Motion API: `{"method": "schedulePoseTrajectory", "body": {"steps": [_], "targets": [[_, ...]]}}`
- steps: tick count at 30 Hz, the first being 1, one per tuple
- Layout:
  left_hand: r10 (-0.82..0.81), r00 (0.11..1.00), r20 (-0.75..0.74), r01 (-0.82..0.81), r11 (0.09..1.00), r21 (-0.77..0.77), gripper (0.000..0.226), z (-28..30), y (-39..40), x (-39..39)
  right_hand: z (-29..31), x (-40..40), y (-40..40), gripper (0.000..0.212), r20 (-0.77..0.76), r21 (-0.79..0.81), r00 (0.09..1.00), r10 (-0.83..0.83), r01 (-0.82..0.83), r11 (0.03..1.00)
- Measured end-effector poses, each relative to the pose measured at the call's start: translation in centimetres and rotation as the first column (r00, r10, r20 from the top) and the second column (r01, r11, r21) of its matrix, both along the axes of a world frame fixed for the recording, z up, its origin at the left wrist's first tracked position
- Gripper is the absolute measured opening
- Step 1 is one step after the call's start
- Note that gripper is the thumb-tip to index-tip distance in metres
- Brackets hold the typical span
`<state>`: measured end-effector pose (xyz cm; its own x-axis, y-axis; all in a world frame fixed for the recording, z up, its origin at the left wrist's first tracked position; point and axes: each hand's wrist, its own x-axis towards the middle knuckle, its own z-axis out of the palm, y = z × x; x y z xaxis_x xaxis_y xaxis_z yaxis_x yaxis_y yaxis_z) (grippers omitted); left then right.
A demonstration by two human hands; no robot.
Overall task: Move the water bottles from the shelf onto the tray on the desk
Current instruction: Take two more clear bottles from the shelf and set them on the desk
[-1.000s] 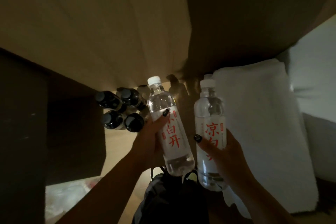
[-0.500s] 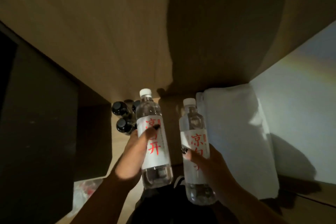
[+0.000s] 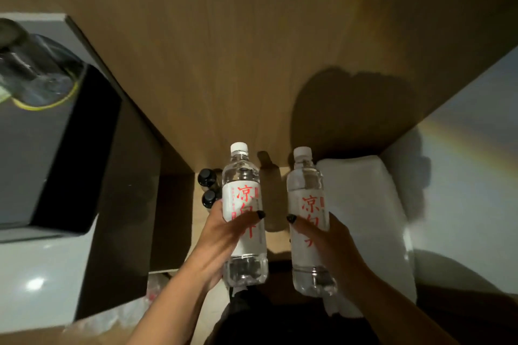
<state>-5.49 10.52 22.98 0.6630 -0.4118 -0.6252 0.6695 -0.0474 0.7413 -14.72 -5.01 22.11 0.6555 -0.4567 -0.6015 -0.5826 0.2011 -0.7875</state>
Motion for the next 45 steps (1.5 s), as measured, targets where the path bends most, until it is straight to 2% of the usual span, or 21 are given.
{"method": "schedulePoseTrajectory", "body": {"steps": [3,6,9,11,13,16,18,20,24,28,30,33,39,45], "targets": [[-0.008,1.0,0.03,0.007,0.999,0.041,0.077,1.2,0.2,-1.8,1.4,-0.8,-0.7,0.022,0.021,-0.027,0.998,0.053,-0.052,0.998],[-0.002,0.999,0.053,-0.004,0.993,0.117,0.051,2.3,0.3,-4.2,2.4,-2.2,-1.4,0.029,0.036,-0.056,0.991,0.133,-0.131,0.99],[-0.014,0.995,0.102,-0.008,0.976,0.216,0.052,3.2,0.2,-7.0,3.2,-4.0,-2.0,0.031,0.047,-0.116,0.964,0.26,-0.253,0.96],[-0.011,0.99,0.14,-0.027,0.963,0.27,0.054,3.7,0.1,-8.9,3.7,-5.4,-2.2,0.025,0.08,-0.081,0.955,0.284,-0.278,0.957],[-0.007,0.987,0.159,-0.042,0.951,0.306,0.054,4.3,-0.1,-10.7,4.1,-6.9,-2.4,0.029,0.095,-0.046,0.953,0.288,-0.285,0.958],[0.006,0.986,0.166,-0.058,0.948,0.312,0.056,5.0,-0.4,-13.0,4.7,-8.9,-2.4,0.041,0.086,-0.054,0.949,0.304,-0.301,0.952],[-0.009,0.985,0.172,-0.045,0.95,0.308,0.066,5.7,-0.5,-14.4,4.9,-10.0,-2.2,0.049,0.055,-0.069,0.945,0.322,-0.318,0.945],[-0.022,0.982,0.186,-0.038,0.949,0.313,0.073,6.3,-0.5,-15.3,5.2,-10.8,-2.0,0.046,0.039,-0.076,0.936,0.351,-0.348,0.935],[-0.021,0.972,0.234,-0.054,0.949,0.31,0.066,7.3,-0.1,-16.2,5.9,-11.7,-1.4,0.04,0.045,-0.099,0.926,0.375,-0.369,0.924],[0.004,0.966,0.26,-0.084,0.952,0.295,0.065,8.3,1.6,-16.3,7.2,-11.8,0.1,0.044,0.027,-0.138,0.914,0.405,-0.398,0.907],[0.008,0.963,0.271,-0.093,0.949,0.302,0.062,8.6,3.1,-16.2,7.8,-11.7,1.2,0.043,0.021,-0.15,0.911,0.412,-0.405,0.902],[0.029,0.961,0.275,-0.115,0.947,0.301,0.072,8.9,6.1,-15.8,8.6,-11.2,3.5,0.038,-0.003,-0.16,0.904,0.427,-0.422,0.892],[0.193,0.959,0.206,-0.239,0.944,0.227,0.061,8.8,14.5,-16.1,8.5,-9.5,10.8,0.054,-0.094,-0.233,0.853,0.513,-0.52,0.822],[0.282,0.937,0.208,-0.33,0.909,0.255,0.061,9.2,25.9,-16.2,8.4,-7.8,22.3,0.034,-0.036,-0.205,0.819,0.573,-0.567,0.798]]}}
